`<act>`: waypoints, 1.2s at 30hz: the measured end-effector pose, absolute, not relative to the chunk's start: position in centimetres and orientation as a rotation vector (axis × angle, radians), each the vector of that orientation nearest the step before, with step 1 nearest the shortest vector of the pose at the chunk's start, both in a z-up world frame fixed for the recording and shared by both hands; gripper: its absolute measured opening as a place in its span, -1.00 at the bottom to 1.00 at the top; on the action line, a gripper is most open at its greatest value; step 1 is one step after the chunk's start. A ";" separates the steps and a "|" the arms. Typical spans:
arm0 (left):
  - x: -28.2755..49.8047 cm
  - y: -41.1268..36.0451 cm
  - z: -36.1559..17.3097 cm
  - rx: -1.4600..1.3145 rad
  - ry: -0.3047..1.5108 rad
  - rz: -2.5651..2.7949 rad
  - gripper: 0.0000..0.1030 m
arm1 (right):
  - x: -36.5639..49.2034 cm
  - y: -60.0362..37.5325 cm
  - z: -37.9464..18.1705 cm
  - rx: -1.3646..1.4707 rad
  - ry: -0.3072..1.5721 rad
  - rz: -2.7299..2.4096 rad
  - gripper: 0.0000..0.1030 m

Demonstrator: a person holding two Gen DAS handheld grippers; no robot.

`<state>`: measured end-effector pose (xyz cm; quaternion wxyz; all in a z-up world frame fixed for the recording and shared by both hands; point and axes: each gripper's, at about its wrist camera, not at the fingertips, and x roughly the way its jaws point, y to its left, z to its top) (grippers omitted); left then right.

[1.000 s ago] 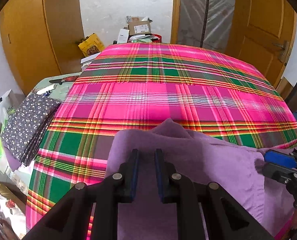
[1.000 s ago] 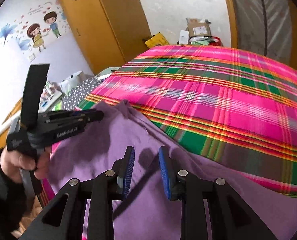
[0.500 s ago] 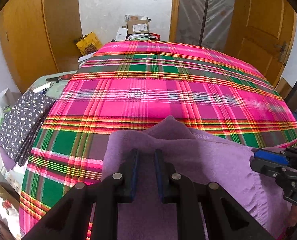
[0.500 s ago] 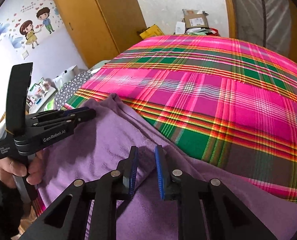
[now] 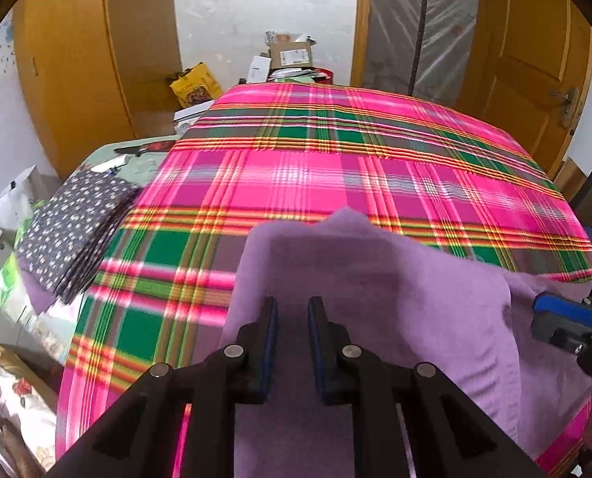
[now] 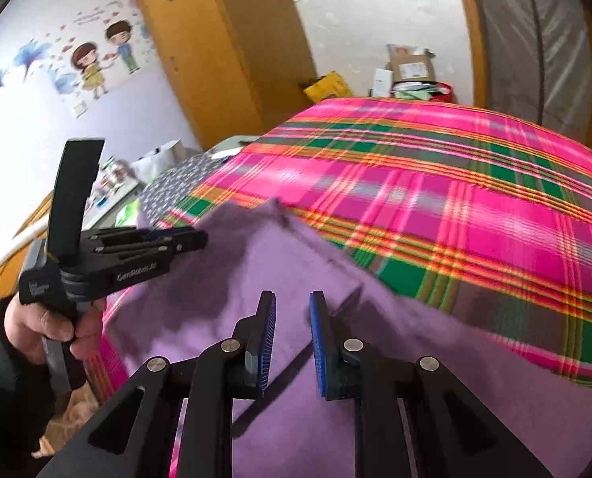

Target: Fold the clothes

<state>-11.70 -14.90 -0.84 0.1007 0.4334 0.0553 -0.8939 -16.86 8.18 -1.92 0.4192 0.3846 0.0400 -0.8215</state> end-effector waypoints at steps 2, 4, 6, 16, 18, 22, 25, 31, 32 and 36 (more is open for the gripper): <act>-10.7 -14.8 -0.8 1.274 0.169 -2.633 -0.69 | -16.0 7.8 -2.2 0.960 0.127 -2.031 -0.66; -9.8 -14.7 -0.9 1.270 0.173 -2.627 -0.69 | -15.2 7.5 -2.5 0.956 0.150 -2.006 -0.66; -8.9 -14.5 -1.0 1.267 0.168 -2.621 -0.69 | -14.3 7.2 -2.8 0.946 0.178 -1.986 -0.66; -6.5 -14.1 -1.8 1.284 0.143 -2.577 -0.69 | -11.6 6.0 -4.3 0.926 0.292 -1.938 -0.66; -6.3 -14.1 -2.0 1.285 0.141 -2.578 -0.70 | -11.7 6.0 -4.6 0.932 0.289 -1.936 -0.66; -6.1 -13.9 -1.9 1.281 0.140 -2.576 -0.69 | -11.7 6.2 -4.4 0.930 0.285 -1.941 -0.65; -5.7 -13.8 -1.6 1.273 0.134 -2.577 -0.69 | -11.1 6.3 -4.0 0.903 0.288 -1.938 -0.65; -4.4 -13.7 -2.3 1.290 0.153 -2.570 -0.69 | -10.1 6.2 -4.7 0.901 0.315 -1.909 -0.65; -4.2 -13.6 -2.5 1.293 0.151 -2.569 -0.69 | -10.1 6.3 -4.8 0.902 0.312 -1.910 -0.65; -3.7 -13.6 -2.5 1.280 0.146 -2.580 -0.69 | -10.1 6.7 -4.6 0.900 0.292 -1.929 -0.65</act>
